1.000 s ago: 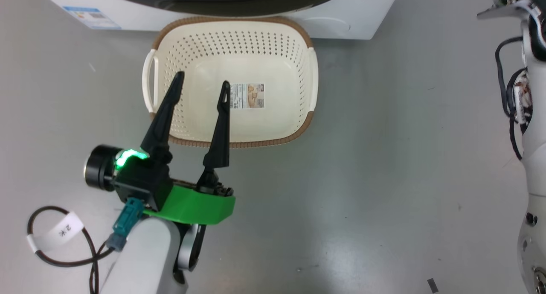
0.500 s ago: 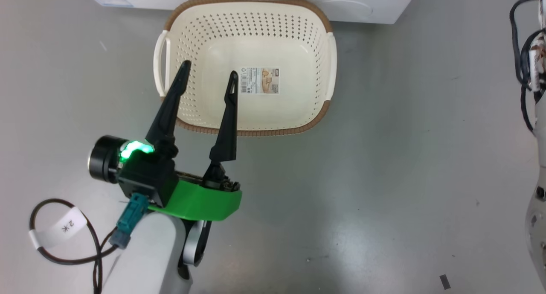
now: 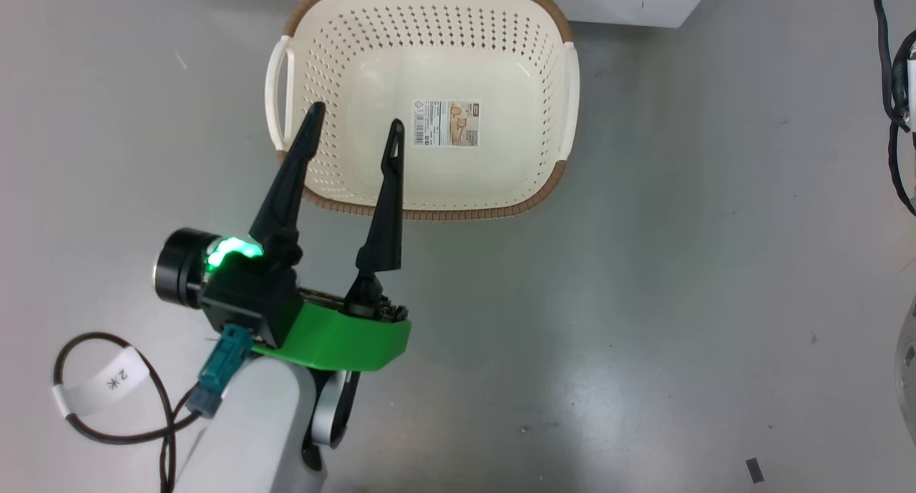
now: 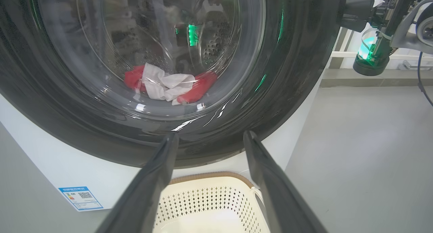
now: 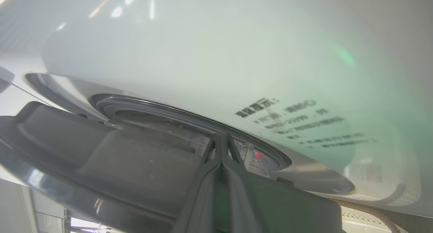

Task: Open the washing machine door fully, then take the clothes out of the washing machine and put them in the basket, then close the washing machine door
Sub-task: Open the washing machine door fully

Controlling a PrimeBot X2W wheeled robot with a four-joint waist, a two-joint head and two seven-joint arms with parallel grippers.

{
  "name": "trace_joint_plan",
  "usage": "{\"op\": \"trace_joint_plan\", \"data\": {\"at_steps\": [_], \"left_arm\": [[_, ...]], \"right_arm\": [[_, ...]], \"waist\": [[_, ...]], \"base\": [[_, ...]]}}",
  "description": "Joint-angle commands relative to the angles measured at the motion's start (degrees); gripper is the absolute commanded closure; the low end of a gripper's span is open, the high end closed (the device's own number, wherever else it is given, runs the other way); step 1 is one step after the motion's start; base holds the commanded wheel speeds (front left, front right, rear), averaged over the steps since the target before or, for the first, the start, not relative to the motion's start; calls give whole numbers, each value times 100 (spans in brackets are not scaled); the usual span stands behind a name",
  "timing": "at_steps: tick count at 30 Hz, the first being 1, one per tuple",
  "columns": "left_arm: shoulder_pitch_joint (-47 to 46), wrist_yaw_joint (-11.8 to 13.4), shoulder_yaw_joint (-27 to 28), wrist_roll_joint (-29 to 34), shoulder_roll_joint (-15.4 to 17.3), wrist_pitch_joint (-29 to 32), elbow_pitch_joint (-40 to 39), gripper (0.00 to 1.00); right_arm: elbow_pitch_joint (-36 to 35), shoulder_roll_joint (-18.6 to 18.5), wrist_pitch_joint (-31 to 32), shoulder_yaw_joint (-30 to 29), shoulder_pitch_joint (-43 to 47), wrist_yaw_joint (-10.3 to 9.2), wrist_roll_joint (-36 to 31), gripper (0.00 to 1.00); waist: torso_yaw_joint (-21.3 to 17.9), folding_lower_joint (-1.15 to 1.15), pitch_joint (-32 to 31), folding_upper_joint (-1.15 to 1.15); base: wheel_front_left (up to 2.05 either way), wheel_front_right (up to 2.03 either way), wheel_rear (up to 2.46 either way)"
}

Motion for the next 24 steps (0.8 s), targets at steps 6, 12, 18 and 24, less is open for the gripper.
{"op": "trace_joint_plan", "data": {"at_steps": [6,12,18,24], "left_arm": [[-18,33,117,-45,132,-44,-73,0],[6,18,111,-53,132,-44,-31,0],[29,15,118,-64,132,-44,-11,0],[36,15,124,-93,132,-44,18,0]], "right_arm": [[-154,175,336,28,34,29,249,100],[-80,192,634,50,109,29,328,100],[-61,180,998,75,150,29,368,100],[-103,188,1217,32,242,29,379,100]], "waist": [[14,0,-123,0],[13,0,-215,0],[-4,0,-286,0],[-16,0,-374,0]], "base": [[0,0,0],[0,0,0],[0,0,0],[0,0,0]]}}
